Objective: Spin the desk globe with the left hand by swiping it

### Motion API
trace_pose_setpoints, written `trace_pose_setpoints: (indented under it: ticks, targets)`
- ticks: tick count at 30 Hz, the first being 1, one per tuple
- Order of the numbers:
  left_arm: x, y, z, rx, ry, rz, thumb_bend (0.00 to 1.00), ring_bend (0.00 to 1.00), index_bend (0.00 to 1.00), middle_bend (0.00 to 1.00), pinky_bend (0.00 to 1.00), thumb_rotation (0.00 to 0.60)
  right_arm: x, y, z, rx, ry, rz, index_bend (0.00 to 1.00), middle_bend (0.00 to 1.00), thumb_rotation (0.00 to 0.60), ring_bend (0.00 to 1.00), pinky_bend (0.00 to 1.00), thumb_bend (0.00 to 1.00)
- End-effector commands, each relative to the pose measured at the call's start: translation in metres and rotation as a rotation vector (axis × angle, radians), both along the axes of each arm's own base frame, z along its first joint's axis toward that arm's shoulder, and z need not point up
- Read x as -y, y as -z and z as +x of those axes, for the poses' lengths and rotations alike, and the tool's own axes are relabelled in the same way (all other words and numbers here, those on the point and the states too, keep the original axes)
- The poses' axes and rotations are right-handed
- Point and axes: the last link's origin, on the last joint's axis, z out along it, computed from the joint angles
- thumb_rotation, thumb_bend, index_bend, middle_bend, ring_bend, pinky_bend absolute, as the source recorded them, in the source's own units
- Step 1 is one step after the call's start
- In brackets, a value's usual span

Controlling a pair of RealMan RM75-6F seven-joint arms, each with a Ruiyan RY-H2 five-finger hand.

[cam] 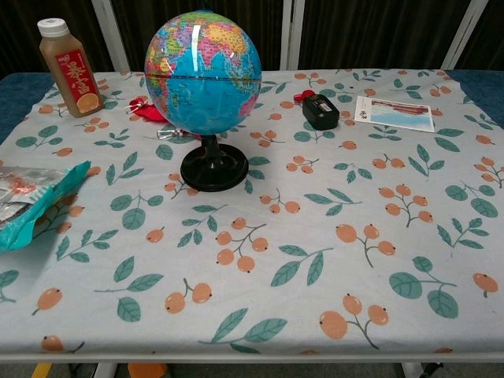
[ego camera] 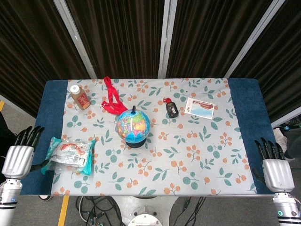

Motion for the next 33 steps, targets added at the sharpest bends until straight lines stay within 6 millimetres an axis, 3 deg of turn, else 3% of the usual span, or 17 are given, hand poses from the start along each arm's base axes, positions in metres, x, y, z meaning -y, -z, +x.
trace_pose_setpoints:
  ticks: [1, 17, 23, 33]
  targets:
    - [0.0, -0.003, 0.0, -0.001, 0.0, 0.005, 0.01, 0.0, 0.06, 0.06, 0.11, 0.6, 0.0, 0.001, 0.0, -0.004, -0.001, 0.004, 0.0, 0.0, 0.6, 0.0, 0.0, 0.18]
    - [-0.007, 0.006, 0.018, 0.064, 0.064, -0.04, 0.01, 0.0, 0.06, 0.06, 0.11, 0.6, -0.003, -0.002, -0.002, -0.004, -0.028, -0.003, 0.0, 0.0, 0.6, 0.0, 0.0, 0.17]
    - [-0.032, 0.015, 0.061, 0.051, 0.242, -0.087, 0.01, 0.0, 0.06, 0.06, 0.11, 0.6, 0.0, -0.005, -0.004, 0.002, -0.031, -0.011, 0.0, 0.0, 0.6, 0.0, 0.0, 0.18]
    - [-0.062, 0.053, 0.142, 0.047, 0.499, -0.225, 0.01, 0.0, 0.06, 0.06, 0.11, 0.6, 0.0, -0.007, -0.005, 0.002, -0.033, -0.02, 0.0, 0.0, 0.6, 0.0, 0.0, 0.17]
